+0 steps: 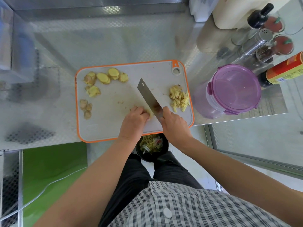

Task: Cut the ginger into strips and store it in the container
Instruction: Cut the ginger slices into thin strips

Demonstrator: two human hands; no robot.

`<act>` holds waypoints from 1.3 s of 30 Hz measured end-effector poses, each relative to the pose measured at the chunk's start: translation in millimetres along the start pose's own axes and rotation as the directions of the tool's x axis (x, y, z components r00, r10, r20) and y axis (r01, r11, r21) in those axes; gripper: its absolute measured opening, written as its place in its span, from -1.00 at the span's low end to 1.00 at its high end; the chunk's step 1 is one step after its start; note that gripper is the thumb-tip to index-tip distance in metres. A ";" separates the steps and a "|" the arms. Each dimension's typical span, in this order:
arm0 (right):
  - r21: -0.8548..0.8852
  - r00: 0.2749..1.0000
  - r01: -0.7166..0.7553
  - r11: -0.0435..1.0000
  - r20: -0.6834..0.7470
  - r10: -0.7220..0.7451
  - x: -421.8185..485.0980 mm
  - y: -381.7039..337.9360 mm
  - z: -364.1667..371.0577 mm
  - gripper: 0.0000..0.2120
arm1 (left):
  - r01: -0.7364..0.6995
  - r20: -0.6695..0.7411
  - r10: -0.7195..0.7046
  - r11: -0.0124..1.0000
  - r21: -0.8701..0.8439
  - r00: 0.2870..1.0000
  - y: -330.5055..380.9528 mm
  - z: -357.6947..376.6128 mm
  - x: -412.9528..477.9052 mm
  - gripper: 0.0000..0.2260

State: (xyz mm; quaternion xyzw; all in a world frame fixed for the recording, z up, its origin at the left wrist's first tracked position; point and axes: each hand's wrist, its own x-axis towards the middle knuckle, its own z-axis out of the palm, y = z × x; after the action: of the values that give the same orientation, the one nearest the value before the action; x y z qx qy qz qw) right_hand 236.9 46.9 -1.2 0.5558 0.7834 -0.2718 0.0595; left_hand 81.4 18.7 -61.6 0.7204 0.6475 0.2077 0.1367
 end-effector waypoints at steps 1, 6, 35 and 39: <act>-0.002 1.000 0.009 1.000 0.000 -0.009 -0.3 0.0 -3.1 -0.86 | -0.005 -0.003 0.005 1.000 0.008 1.000 -0.2 -0.1 0.1 -0.85; -0.039 0.998 0.017 0.999 0.066 -0.015 -2.1 -2.3 -10.2 -0.83 | -0.013 -0.001 0.013 1.000 -0.001 1.000 -2.3 0.5 0.7 -0.82; -0.091 0.997 0.005 0.996 0.078 0.002 6.1 -5.8 5.0 -0.81 | 0.011 0.001 -0.011 0.997 -0.073 1.000 -0.9 -2.3 -0.8 -0.89; -0.030 0.999 0.018 0.999 0.044 -0.017 2.7 -1.7 7.8 -0.85 | 0.060 0.022 -0.058 0.993 -0.099 0.998 1.8 -2.0 -3.3 -0.91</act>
State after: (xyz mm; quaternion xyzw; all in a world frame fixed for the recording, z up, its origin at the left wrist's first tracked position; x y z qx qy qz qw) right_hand 232.7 44.9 -8.2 0.5418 0.7908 -0.2727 0.0827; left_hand 81.7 15.0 -59.4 0.6952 0.6560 0.2289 0.1845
